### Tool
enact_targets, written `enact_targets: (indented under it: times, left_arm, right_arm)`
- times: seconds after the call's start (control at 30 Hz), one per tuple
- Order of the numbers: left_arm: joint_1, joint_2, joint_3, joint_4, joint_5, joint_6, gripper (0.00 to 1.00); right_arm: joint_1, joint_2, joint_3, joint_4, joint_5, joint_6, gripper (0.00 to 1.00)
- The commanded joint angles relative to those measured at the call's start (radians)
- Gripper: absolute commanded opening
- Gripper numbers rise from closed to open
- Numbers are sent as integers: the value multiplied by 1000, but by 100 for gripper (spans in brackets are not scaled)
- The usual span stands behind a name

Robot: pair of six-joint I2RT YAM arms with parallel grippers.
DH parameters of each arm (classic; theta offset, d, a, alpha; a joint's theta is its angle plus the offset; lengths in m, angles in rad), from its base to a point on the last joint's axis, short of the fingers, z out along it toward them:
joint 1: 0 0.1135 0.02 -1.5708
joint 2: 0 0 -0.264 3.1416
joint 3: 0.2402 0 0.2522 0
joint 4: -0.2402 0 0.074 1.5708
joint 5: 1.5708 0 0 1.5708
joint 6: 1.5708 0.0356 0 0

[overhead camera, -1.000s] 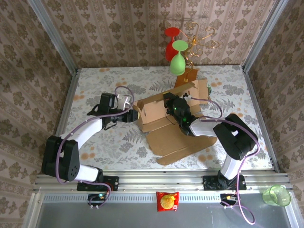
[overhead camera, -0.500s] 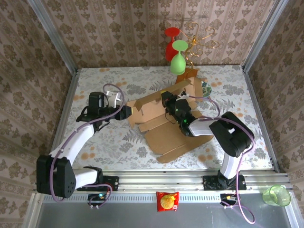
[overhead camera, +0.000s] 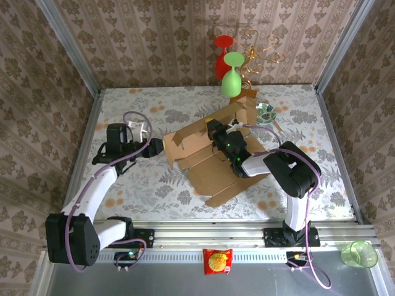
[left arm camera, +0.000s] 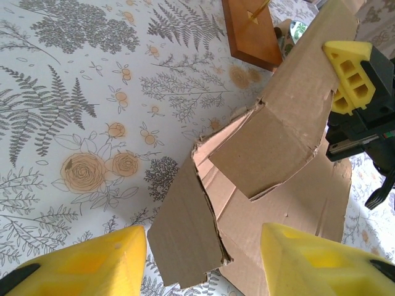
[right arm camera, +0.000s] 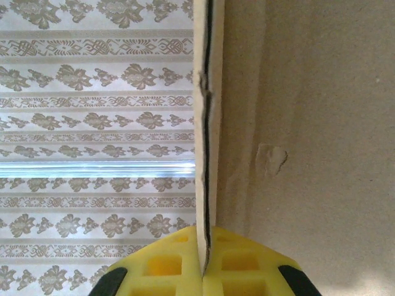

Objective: Fold the paper box

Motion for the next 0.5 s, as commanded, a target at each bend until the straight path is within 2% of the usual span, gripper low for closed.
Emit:
enact_targets:
  times: [0.0,0.2,0.47]
  left_arm:
    - [18,-37,18,-25,-40,-36,52]
    - [24,-63,64,-45,-105,-57,53]
    - [25,-89,28,-67,-110,-65,53]
  right_arm:
    - [9,-26,15,67,-11,-12,0]
    - [10,-1,87,87,-30,-8,0]
    - [-10,-2,-51,109,-81,-20,0]
